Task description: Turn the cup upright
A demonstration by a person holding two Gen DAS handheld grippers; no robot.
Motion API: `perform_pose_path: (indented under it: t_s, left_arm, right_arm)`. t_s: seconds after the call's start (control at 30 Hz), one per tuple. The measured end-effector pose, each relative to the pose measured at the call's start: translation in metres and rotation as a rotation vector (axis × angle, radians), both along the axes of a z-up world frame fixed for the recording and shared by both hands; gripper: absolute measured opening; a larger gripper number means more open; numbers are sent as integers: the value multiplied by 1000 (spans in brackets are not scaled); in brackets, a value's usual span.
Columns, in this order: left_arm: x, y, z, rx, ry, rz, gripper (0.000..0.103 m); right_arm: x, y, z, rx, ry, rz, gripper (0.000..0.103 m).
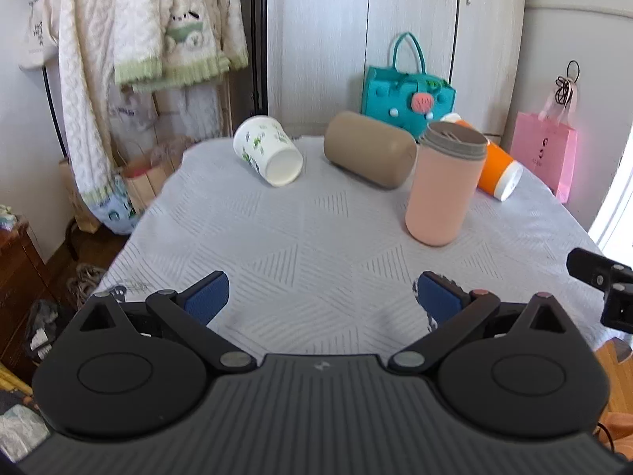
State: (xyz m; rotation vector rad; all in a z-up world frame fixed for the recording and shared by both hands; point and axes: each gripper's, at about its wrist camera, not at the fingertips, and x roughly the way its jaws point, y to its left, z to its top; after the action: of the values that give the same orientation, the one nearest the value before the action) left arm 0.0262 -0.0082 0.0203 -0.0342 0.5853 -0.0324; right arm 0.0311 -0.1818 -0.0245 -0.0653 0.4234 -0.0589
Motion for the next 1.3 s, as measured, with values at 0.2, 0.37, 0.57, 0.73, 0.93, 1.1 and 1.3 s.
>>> perform_pose_path:
  t_s: [0.2,0.37,0.57,0.73,0.93,1.1,1.3]
  left_arm:
    - [-2,1,0,-6,-19,-7,103]
    - [0,2,-3,20,-27,-5,103]
    - [1,3,-4,61,-42,3,103]
    - [0,4,-3,52,-39,4,103]
    - [1,1,-5,67,-36,16,103]
    - [1,2,-4,52,-32,11,103]
    - [1,4,-5,58,-37,18,103]
  right_arm:
    - [2,4,-1,21,20,-12,103]
    - [2,5,-1,32,24,-27,103]
    - [1,7,-2,21,21,-43,103]
    - [0,6,-3,20,22,-52,103]
    - [-1,5,-2,12,19,-52,103]
    - [-1,7,-3,4,20,-51,103]
    - [0,8,-4,5,22,-54,103]
